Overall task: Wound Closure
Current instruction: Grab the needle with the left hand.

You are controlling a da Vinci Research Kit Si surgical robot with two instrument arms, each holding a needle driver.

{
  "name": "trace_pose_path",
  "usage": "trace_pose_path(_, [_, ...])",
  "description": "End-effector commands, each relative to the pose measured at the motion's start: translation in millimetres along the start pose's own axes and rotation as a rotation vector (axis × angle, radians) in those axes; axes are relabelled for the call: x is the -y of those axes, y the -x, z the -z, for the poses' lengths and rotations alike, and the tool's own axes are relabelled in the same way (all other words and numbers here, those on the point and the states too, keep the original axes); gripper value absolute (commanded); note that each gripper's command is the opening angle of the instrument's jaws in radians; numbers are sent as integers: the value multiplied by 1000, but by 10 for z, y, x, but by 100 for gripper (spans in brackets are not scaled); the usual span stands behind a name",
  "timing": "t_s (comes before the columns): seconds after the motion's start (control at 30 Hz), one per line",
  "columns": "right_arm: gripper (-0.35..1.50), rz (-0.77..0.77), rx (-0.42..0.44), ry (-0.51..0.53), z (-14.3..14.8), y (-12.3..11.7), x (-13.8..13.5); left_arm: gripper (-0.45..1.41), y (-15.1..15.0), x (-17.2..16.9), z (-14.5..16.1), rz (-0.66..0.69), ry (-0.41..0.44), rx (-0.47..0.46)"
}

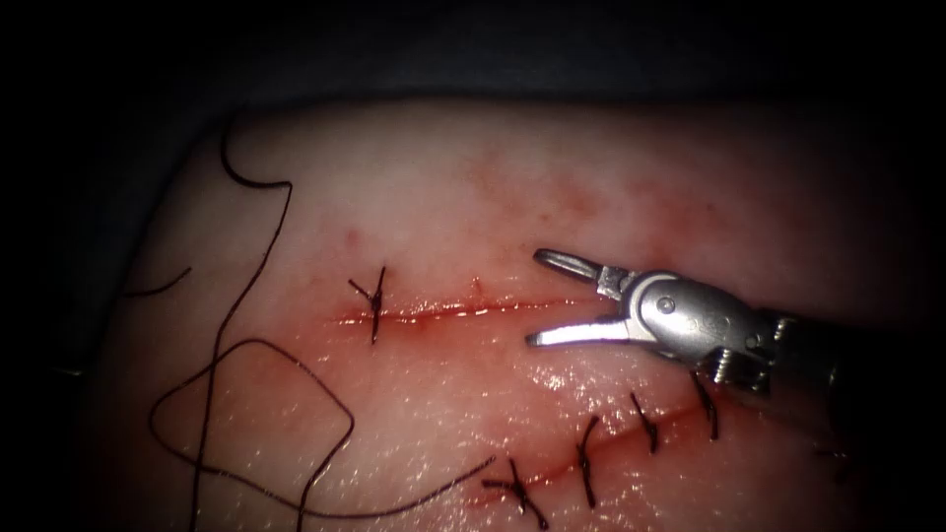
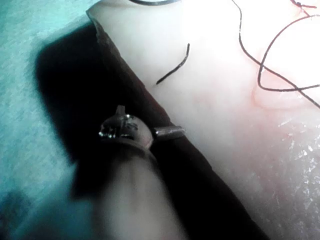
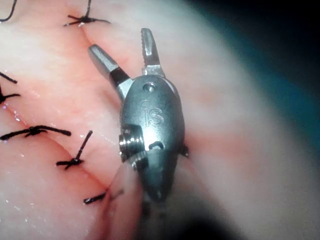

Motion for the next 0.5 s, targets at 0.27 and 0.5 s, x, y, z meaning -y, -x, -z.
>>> trace_pose_path(0.27, [103, -10, -2, 0, -13, 0, -2, 56, -68, -1, -5, -116, -56, -91])
trace_pose_path(0.5, [115, -8, -3, 1, -15, 2, -1, 52, -124, 2, -43, -211, -37, -110])
